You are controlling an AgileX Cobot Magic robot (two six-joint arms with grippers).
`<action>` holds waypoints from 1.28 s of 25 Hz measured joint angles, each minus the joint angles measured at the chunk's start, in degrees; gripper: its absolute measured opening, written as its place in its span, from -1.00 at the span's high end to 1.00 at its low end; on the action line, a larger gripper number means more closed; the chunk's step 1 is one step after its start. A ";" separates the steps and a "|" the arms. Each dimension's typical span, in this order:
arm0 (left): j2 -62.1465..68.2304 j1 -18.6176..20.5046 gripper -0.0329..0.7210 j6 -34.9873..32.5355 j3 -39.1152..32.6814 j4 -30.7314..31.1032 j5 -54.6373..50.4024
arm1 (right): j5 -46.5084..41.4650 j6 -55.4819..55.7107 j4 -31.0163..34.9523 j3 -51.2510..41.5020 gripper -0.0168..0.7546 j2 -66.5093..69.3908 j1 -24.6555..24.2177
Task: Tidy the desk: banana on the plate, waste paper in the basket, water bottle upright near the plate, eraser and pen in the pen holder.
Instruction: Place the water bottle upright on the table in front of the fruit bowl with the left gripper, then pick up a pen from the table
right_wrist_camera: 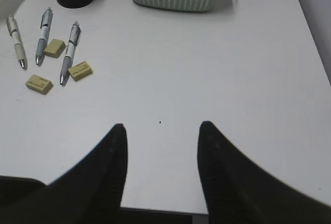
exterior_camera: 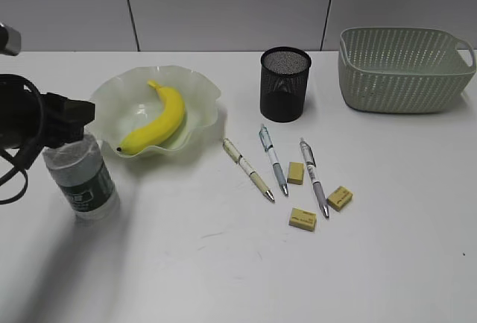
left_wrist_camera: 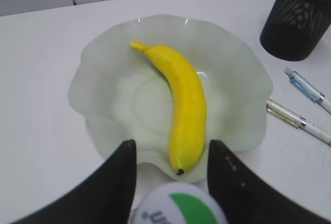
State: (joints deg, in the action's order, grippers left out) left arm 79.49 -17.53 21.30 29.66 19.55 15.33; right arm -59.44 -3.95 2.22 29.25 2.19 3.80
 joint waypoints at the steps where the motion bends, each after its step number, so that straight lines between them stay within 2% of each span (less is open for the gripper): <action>1: 0.00 0.00 -0.12 0.00 0.00 0.00 -0.12 | 0.00 0.00 0.00 0.00 0.01 0.00 0.00; 6: -1.42 0.00 -0.67 0.00 0.00 0.00 -0.95 | 0.00 0.00 0.00 0.00 0.02 0.00 0.00; 8: -3.01 0.00 -0.77 0.04 0.00 0.00 -1.71 | 0.00 0.00 0.00 0.00 0.03 0.00 0.00; 11: -6.27 0.00 -0.80 0.04 0.00 0.00 -3.01 | 0.00 0.00 0.00 0.00 0.02 0.00 0.00; 14: -11.63 0.00 -0.79 0.04 0.00 -0.07 -4.12 | 0.00 0.00 0.00 0.00 0.03 0.00 0.00; 16: -17.46 0.00 -0.70 0.04 0.17 -0.54 -8.53 | 0.00 0.00 0.00 0.00 0.03 0.00 0.00; 20: -31.45 0.00 -0.40 0.04 1.59 -1.05 -33.17 | 0.00 0.00 0.00 0.00 0.03 0.00 0.00; 25: -53.91 0.00 -0.31 0.04 1.72 -1.61 -63.06 | 0.00 0.00 -0.05 -0.04 0.03 0.00 0.00; 29: -70.96 0.00 -0.31 -0.50 2.41 -3.33 -74.24 | 0.00 0.00 -0.05 -0.04 0.03 0.00 0.00; 32: -78.37 0.00 -0.31 -2.48 2.45 -5.04 -79.54 | 0.00 0.00 -0.05 -0.06 0.03 0.00 0.00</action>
State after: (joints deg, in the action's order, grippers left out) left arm 1.12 -17.53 18.82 32.12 14.51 -64.20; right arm -59.44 -3.95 2.17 29.19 2.19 3.80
